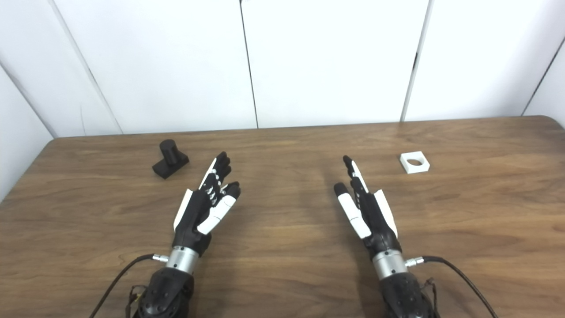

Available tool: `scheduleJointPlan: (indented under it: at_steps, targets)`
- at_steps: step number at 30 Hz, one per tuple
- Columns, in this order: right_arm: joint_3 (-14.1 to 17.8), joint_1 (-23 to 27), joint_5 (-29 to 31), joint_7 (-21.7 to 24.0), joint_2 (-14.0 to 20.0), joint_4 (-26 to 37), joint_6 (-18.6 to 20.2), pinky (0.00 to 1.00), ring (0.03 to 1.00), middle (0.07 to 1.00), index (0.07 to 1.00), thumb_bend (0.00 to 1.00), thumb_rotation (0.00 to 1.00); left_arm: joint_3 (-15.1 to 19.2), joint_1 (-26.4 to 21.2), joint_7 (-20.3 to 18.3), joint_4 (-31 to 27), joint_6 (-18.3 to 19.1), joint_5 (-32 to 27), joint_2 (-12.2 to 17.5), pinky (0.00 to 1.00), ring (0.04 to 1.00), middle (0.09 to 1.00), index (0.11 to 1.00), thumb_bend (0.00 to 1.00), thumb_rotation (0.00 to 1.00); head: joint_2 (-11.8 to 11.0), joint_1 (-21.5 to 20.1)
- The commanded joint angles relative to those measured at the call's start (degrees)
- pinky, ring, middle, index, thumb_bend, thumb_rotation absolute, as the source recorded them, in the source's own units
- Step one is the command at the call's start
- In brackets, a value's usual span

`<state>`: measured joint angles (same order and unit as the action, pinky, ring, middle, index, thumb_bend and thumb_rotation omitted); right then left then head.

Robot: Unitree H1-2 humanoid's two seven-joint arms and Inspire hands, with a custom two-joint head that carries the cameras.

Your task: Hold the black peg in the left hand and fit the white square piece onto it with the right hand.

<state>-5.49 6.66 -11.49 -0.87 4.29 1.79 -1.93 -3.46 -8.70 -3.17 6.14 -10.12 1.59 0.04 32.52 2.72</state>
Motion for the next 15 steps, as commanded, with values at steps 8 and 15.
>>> scheduleJointPlan:
  at_steps: [8, 15]
  targets:
    - [0.12, 0.78, 0.96, 0.12, -0.06, 1.77, -2.76, 1.0, 1.0, 1.0, 1.0, 0.6, 1.0, 0.07, -0.13, 0.58, -0.66, -1.18, 0.53, -0.11, 0.84, 0.969, 0.983, 0.989, 0.72, 0.6, 0.04, 0.27]
    - [-0.04, 0.56, 0.74, 0.31, 0.11, 1.78, -2.44, 0.98, 1.0, 1.0, 1.0, 0.6, 1.0, -0.23, -0.11, 1.14, -0.26, -0.94, 1.8, -0.26, 0.84, 0.949, 0.96, 0.981, 0.72, 0.6, -0.79, 4.03]
